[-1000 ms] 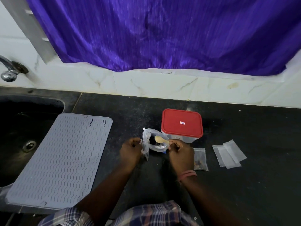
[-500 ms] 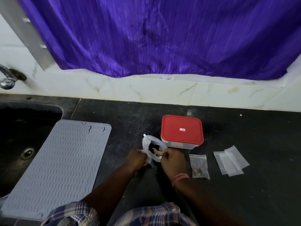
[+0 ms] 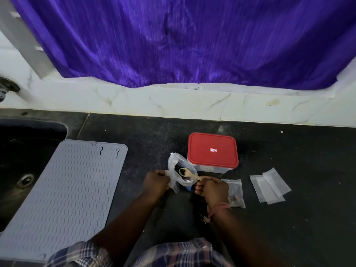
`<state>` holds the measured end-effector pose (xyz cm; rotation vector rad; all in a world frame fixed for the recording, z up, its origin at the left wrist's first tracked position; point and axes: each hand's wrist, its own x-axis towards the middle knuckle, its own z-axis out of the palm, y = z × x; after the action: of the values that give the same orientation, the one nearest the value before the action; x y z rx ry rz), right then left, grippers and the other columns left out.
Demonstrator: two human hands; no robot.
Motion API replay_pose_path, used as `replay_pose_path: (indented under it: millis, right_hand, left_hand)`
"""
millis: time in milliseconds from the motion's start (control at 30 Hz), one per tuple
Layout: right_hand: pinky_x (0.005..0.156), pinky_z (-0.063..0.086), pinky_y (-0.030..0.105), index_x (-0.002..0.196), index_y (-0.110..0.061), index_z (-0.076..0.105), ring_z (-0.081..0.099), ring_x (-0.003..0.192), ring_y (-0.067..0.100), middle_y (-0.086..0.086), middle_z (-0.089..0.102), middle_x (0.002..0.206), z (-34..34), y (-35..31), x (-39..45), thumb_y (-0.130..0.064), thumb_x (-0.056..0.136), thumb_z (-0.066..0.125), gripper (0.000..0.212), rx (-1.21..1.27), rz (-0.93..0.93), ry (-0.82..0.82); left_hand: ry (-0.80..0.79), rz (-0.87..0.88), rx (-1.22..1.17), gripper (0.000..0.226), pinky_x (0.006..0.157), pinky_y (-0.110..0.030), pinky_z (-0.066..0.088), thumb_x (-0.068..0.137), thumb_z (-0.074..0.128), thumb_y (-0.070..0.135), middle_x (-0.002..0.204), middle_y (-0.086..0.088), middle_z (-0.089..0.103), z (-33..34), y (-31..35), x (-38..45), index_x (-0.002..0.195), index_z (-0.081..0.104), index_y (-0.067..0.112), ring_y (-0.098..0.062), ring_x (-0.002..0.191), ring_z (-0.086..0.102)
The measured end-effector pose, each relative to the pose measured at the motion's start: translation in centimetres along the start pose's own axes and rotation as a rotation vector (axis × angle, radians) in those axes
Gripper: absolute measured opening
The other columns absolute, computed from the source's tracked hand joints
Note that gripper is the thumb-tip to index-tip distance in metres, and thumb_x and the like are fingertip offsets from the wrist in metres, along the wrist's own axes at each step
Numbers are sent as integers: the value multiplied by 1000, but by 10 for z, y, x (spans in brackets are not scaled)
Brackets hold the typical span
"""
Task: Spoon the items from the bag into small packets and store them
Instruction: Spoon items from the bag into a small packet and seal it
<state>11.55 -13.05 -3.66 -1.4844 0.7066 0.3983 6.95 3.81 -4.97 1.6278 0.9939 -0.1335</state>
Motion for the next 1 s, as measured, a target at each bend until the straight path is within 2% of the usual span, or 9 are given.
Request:
replay_pose_path:
  millis: [67,133,267,367,533,667,767,933,1000]
  right_hand:
    - [46,54,30,87,7,69,58,48,23,19,65,63,0,-2,-2,10,88,49,20,22,3,-9]
    - [46,53,30,88,7,69,57,48,22,19,64,62,-1,-3,-7,9,89,51,18,42,-1,-37]
    - [50,54,32,89,3,72,60,53,23,17,66,65,1,-8,-21,2,92,58,14,20,-55,-133]
    - [50,53,32,85,3,71,59,54,23,18,66,66,7,-13,-35,0,93,59,15,-8,-124,-195]
    - [49,54,30,92,5,71,59,55,23,17,66,67,11,-14,-45,2,94,58,13,-28,-146,-228]
    - [49,54,30,88,4,71,60,55,22,17,66,66,12,-16,-47,-1,94,60,14,-14,-128,-236]
    - [51,54,30,89,1,72,60,56,21,17,67,68,15,-15,-51,-1,94,59,15,-53,-159,-249]
    - [66,61,37,84,-20,74,69,61,16,3,72,67,16,-5,-52,-19,93,58,19,-400,-450,-180]
    - [71,54,28,89,-23,76,69,71,11,-4,74,74,14,-6,-53,-26,91,59,17,-682,-680,-88]
  left_hand:
    - [115,67,60,10,73,-37,60,82,70,9,75,-4,76,-5,6,-3,86,77,15,-22,72,73]
    - [213,131,124,6,67,-27,53,87,71,14,78,4,72,-10,14,-10,88,76,17,-10,68,67]
    - [259,217,154,12,58,-12,41,94,69,18,89,8,75,-15,18,-16,97,79,21,0,72,64]
    - [229,257,169,16,61,-13,45,96,67,23,94,6,78,-17,17,-21,105,80,23,-2,77,69]
    - [244,330,221,19,58,-16,47,96,65,15,90,3,78,-18,14,-28,108,79,21,-3,66,66]
    - [271,319,247,19,71,-23,50,96,64,16,96,-2,79,-21,12,-26,106,80,19,-8,75,66]
    - [267,327,235,21,69,-24,53,97,63,16,95,1,79,-20,9,-27,108,80,22,-7,76,68]
    - [273,322,155,19,63,-10,45,93,67,13,96,5,78,-15,9,-31,107,79,20,3,74,64]
    - [245,304,114,19,67,-10,47,91,67,12,94,8,77,-13,10,-31,102,79,22,3,75,65]
